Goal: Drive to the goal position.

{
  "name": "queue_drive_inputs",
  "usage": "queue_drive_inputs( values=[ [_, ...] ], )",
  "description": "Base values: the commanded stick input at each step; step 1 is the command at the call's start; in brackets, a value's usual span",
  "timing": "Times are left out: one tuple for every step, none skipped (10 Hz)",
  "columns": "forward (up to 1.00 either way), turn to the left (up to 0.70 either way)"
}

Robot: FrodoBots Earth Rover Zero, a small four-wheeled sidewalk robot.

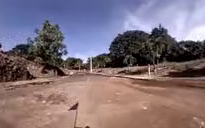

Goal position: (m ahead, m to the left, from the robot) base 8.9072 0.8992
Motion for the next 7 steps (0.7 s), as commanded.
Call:
queue_drive_inputs(
  values=[
    [1.00, 0.00],
    [1.00, 0.00],
    [1.00, 0.00],
    [1.00, 0.00],
    [1.00, 0.00],
    [1.00, -0.14],
    [1.00, -0.27]
  ],
)
